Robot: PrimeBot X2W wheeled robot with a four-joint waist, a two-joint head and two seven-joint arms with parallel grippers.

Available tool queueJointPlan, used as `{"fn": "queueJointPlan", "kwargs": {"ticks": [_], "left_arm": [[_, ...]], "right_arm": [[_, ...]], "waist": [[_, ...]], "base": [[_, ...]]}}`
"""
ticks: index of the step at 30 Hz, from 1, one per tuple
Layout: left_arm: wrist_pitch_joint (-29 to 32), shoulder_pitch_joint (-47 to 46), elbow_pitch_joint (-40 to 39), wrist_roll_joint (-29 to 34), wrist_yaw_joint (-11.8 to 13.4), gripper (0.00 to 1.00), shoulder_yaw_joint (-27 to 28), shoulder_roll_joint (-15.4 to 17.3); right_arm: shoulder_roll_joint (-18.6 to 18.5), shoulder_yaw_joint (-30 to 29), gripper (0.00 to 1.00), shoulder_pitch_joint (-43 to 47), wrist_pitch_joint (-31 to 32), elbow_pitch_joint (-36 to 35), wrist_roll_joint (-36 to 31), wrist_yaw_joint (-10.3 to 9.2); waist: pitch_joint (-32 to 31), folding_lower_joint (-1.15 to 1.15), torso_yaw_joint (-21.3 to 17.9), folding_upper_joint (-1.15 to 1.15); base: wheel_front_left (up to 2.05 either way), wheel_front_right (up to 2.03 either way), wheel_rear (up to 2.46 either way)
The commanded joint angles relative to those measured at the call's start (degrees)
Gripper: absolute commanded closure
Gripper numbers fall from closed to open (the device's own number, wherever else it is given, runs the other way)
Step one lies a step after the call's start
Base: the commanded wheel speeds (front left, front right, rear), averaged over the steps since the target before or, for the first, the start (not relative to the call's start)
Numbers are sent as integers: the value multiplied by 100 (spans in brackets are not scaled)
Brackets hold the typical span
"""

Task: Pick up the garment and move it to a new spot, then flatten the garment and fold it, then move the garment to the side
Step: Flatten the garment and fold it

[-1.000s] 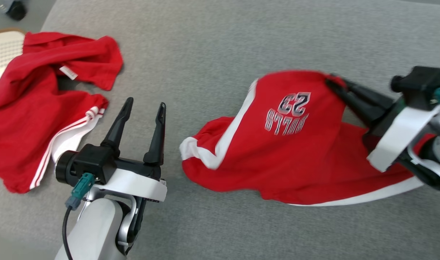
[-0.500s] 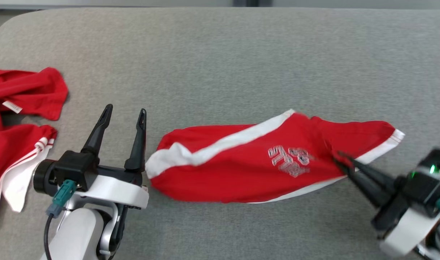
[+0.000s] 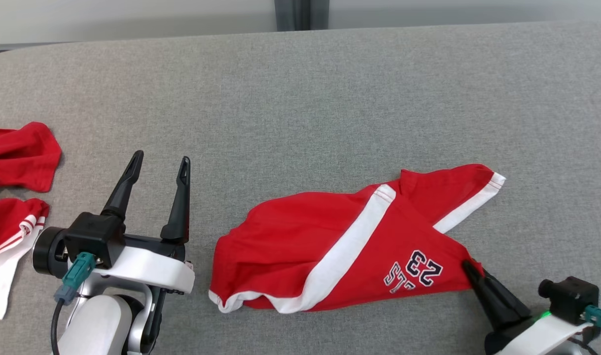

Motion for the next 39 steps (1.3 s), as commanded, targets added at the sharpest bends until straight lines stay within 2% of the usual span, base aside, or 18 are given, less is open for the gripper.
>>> {"fn": "queueJointPlan", "kwargs": {"ticks": [1,5,10,15,19,22,29,33,39], "left_arm": [[4,64,-37,-6,35,0,34,32],[-41,130,-127,-6,120,0,104,94],[-106,283,-228,-3,242,0,220,157],[-149,449,-397,14,374,0,335,226],[-195,532,-557,35,476,0,410,265],[-213,627,-650,61,531,0,417,281],[-209,875,-754,120,614,0,309,277],[-180,1075,-792,159,662,0,216,270],[-78,1477,-868,197,763,0,81,295]], "right_arm": [[124,-263,0,71,-27,88,165,1],[561,-1011,0,407,-24,101,432,3],[803,-1784,0,649,-26,-147,352,3],[1089,-2957,0,647,-25,-748,-288,3],[1368,-3522,0,466,-26,-1387,-940,4],[1508,-3622,0,343,103,-1777,-1412,4],[1772,-3132,0,479,902,-2389,-2272,4],[1951,-2876,0,677,1120,-2432,-2395,1],[2066,-2890,0,1005,1247,-2315,-2534,2]], "waist": [[-38,0,-24,0],[-115,0,-91,0],[-227,0,-186,0],[-322,0,-238,0],[-402,0,-224,0],[-483,0,-179,0],[-750,0,-23,0],[-912,0,-18,0],[-1194,0,-28,0]], "base": [[0,0,0],[0,0,0],[0,0,0],[0,0,0],[0,0,0],[0,0,0],[0,0,0],[0,0,0],[0,0,0]]}}
